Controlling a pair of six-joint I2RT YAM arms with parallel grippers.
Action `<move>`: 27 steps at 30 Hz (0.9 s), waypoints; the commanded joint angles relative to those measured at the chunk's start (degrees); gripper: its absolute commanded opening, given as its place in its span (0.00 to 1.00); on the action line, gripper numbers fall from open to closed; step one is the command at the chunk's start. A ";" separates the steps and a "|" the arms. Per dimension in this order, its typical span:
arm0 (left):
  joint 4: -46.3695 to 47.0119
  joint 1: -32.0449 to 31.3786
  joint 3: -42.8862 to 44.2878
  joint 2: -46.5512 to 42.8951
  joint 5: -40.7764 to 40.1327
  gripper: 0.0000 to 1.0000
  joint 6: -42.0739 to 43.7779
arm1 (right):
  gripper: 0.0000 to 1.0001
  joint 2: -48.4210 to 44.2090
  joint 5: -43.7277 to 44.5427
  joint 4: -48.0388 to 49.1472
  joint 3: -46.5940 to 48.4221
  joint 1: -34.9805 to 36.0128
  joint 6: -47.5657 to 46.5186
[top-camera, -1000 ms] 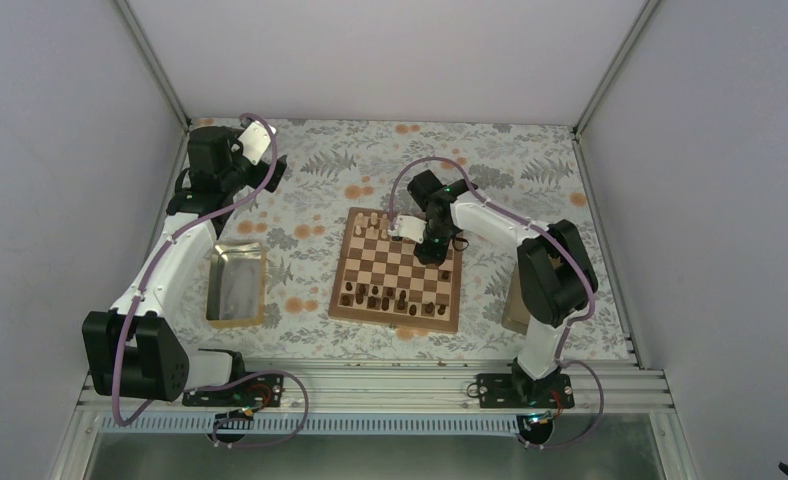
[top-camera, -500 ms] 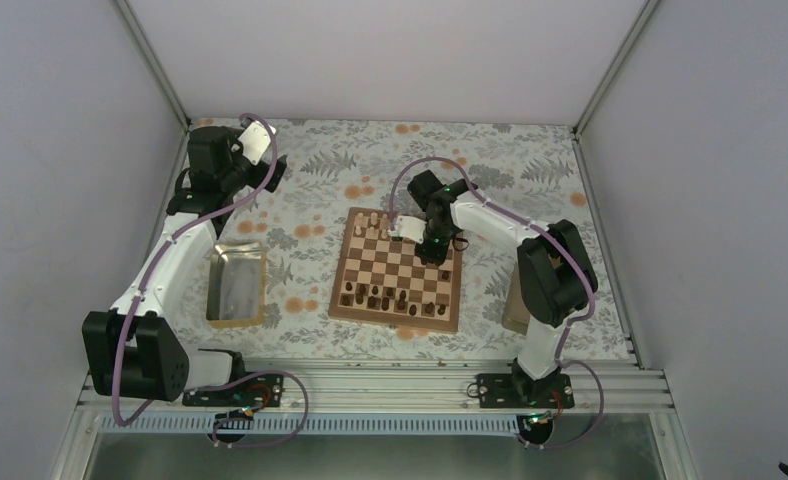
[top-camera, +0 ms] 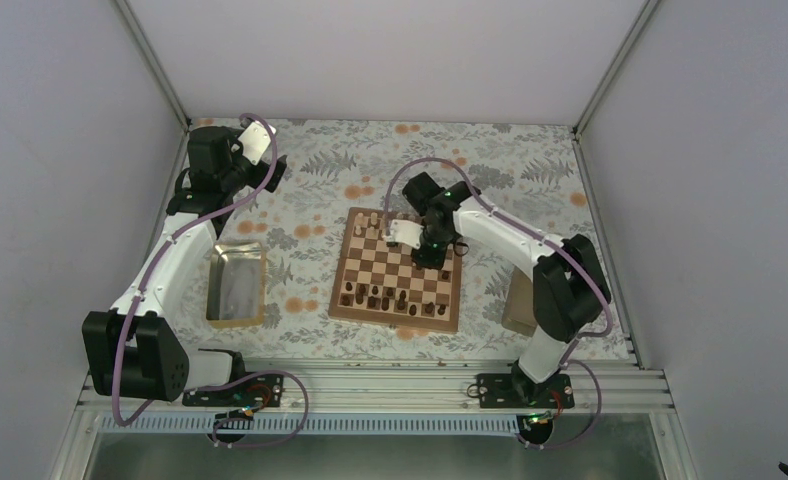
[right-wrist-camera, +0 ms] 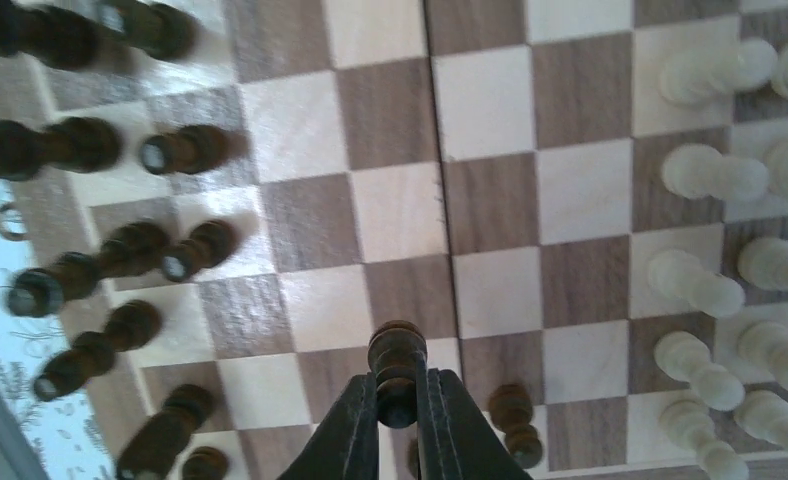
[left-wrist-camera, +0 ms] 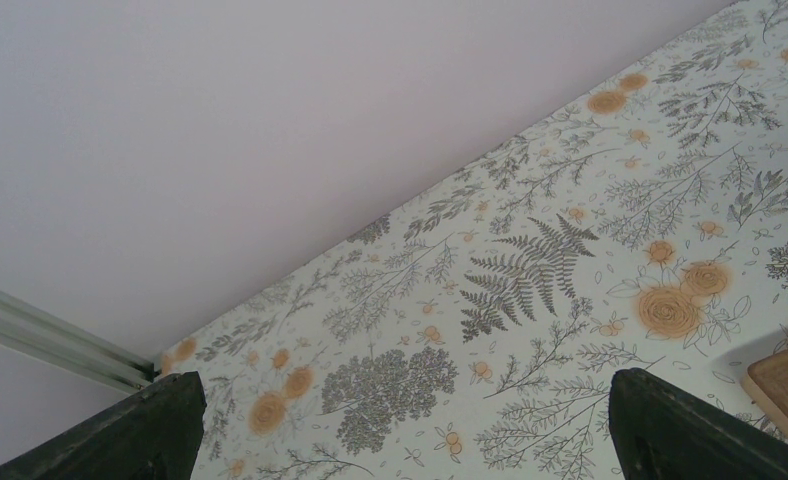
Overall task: Set up the chess pieces on the board
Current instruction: Pick up the chess piece from the chessboard, then place the chess piece on the chessboard.
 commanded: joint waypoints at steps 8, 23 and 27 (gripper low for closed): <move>0.88 0.30 -0.08 -1.08 0.05 1.00 0.64 | 0.09 -2.89 -3.02 -1.17 -4.87 6.06 3.77; 0.86 0.29 0.03 -0.61 0.17 1.00 0.57 | 0.10 -2.54 -5.00 0.33 -7.93 7.34 4.30; 0.81 0.30 0.08 -0.47 0.22 1.00 0.56 | 0.11 -2.48 -4.71 0.91 -8.60 7.34 4.43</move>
